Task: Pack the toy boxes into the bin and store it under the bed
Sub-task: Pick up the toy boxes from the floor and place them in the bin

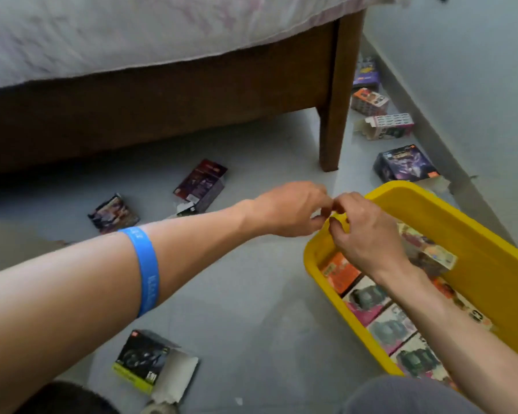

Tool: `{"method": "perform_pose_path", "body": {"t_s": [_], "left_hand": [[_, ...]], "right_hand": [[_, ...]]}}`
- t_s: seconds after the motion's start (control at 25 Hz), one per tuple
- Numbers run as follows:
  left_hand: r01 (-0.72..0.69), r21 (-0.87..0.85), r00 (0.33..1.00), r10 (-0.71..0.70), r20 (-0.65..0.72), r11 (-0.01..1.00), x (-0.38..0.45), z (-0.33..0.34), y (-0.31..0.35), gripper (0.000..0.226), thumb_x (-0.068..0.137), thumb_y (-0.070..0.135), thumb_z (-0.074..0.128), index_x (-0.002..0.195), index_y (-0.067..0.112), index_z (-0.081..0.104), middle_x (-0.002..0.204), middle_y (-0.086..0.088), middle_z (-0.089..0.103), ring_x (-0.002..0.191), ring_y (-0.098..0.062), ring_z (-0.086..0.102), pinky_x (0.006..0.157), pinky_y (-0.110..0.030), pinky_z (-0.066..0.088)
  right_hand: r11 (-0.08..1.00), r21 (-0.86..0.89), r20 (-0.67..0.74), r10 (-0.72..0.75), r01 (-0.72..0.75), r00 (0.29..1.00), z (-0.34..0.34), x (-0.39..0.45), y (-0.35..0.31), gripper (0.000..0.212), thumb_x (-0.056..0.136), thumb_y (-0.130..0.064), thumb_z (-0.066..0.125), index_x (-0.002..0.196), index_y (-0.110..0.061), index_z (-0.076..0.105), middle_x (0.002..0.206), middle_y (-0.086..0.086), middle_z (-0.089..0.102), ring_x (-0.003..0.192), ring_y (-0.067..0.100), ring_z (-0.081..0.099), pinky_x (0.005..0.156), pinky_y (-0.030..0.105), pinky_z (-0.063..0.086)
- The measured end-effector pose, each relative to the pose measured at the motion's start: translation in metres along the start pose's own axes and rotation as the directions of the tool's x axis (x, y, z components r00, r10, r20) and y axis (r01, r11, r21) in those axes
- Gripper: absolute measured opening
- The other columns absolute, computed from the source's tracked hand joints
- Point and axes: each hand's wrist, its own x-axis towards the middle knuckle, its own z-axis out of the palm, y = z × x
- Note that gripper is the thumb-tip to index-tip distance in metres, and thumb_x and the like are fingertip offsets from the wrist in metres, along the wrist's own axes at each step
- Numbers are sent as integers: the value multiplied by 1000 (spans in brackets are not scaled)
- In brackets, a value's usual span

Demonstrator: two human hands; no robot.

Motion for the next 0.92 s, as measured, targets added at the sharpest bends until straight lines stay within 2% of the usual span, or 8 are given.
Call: {"method": "perform_pose_path", "body": {"t_s": [0.16, 0.28, 0.36, 0.48, 0.64, 0.76, 0.84, 0.92], "left_hand": [[411, -43, 910, -408, 69, 911, -116, 19, -97, 29, 93, 31, 58, 121, 22, 60, 121, -3, 63, 101, -20, 58, 81, -32, 48], [647, 2, 738, -626, 254, 763, -217, 72, -146, 39, 88, 26, 59, 127, 21, 57, 125, -7, 62, 106, -26, 59, 81, -33, 50], [743, -15, 630, -691, 354, 670, -268, 109, -168, 47, 88, 24, 61, 134, 21, 53, 133, -7, 57, 116, -27, 57, 87, -32, 49], [783, -46, 539, -640, 548, 620, -312, 152, -189, 79, 78, 32, 78, 146, 27, 40, 142, -5, 47, 124, -27, 51, 92, -35, 49], [482, -12, 632, -338, 697, 876, -346, 200, -185, 128, 58, 43, 91, 154, 43, 6, 164, -1, 8, 147, -26, 17, 116, -50, 29], [223, -41, 827, -167, 537, 974, -355, 232, -161, 108, 69, 46, 81, 153, 34, 14, 160, -5, 21, 144, -26, 23, 116, -47, 20], [356, -115, 902, -308, 302, 928, -349, 235, -159, 92, 70, 48, 75, 146, 29, 29, 142, 0, 44, 130, -23, 42, 109, -39, 31], [568, -360, 810, -581, 81, 740, -332, 221, -163, 88, 64, 49, 76, 140, 32, 33, 131, 4, 52, 118, -22, 52, 99, -36, 41]], "right_hand": [[950, -2, 328, -295, 313, 898, 37, 31, -74, 23, 89, -29, 57, 110, -21, 60, 113, 2, 62, 103, 28, 59, 75, 37, 49], [790, -77, 678, -407, 609, 613, 66, 44, -130, 30, 92, -33, 54, 121, -26, 54, 124, -3, 57, 109, 25, 58, 71, 31, 43], [687, -102, 801, -373, 720, 469, 90, 53, -168, 31, 89, -30, 56, 121, -25, 55, 122, -2, 60, 107, 25, 60, 69, 30, 43], [632, -150, 873, -276, 760, 402, 138, 57, -225, 34, 87, -23, 57, 121, -22, 59, 116, 1, 65, 103, 28, 63, 68, 31, 46], [856, -121, 826, -194, 502, 530, 207, 26, -261, 34, 88, -21, 55, 122, -18, 58, 123, 7, 63, 109, 30, 61, 73, 31, 41], [974, -71, 785, -79, 215, 614, 236, -1, -249, 28, 88, -22, 55, 114, -17, 60, 119, 9, 64, 105, 31, 61, 72, 31, 39], [996, -49, 719, -18, 77, 695, 240, 2, -235, 22, 88, -25, 55, 108, -17, 62, 112, 6, 67, 99, 30, 62, 70, 31, 40], [993, 20, 585, 81, -114, 807, 231, 16, -225, 20, 89, -33, 58, 102, -18, 63, 101, 2, 69, 95, 28, 63, 70, 30, 42]]}}
